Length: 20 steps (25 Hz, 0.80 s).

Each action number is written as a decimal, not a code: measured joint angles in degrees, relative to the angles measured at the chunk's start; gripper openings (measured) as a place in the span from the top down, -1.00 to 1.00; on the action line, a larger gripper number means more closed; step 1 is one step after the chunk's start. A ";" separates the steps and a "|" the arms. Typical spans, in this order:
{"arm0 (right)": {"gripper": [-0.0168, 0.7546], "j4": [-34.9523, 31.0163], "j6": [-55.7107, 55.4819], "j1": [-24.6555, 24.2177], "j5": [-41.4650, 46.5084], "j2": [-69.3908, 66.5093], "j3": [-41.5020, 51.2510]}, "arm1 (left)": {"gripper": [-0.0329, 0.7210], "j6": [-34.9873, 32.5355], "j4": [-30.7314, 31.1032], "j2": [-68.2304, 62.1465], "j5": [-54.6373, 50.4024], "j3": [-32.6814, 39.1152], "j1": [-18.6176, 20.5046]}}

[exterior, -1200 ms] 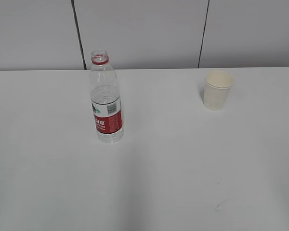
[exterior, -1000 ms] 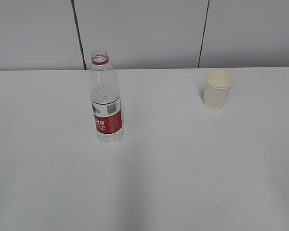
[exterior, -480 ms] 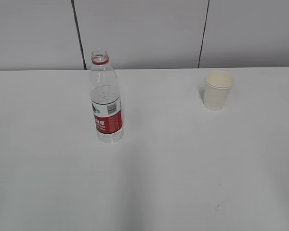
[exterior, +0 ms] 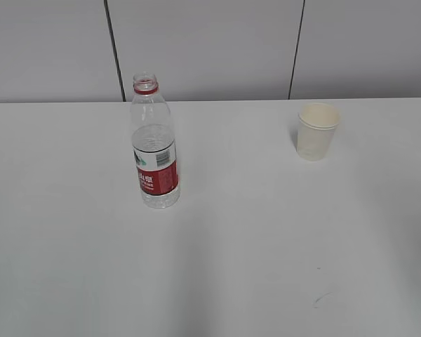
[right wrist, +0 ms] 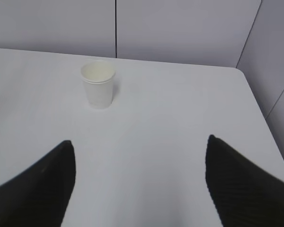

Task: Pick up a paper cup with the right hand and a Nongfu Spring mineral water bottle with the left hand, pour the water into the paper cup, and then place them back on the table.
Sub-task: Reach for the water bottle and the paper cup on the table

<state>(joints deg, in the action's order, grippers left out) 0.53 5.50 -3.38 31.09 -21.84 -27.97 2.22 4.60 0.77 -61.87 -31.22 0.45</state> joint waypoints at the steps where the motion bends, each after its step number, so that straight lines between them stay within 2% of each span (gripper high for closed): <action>1: -0.69 0.22 0.00 0.00 -1.92 -2.52 0.00 | 0.28 0.00 0.00 0.00 0.00 0.00 0.00; 8: -0.50 0.97 0.00 0.00 -20.74 -16.81 0.00 | 0.28 0.00 0.00 0.00 0.00 0.00 0.00; 14: -0.47 0.97 0.00 0.00 -38.12 -29.85 0.00 | 0.28 0.00 0.00 0.00 0.00 0.00 0.00; 20: -0.46 0.97 -0.58 0.00 -51.72 -42.21 0.00 | 0.28 0.00 0.00 0.00 0.00 0.00 0.00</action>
<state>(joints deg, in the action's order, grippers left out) 1.50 4.91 -3.38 -20.63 -64.05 -27.97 2.22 4.60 0.77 -61.87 -31.22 0.45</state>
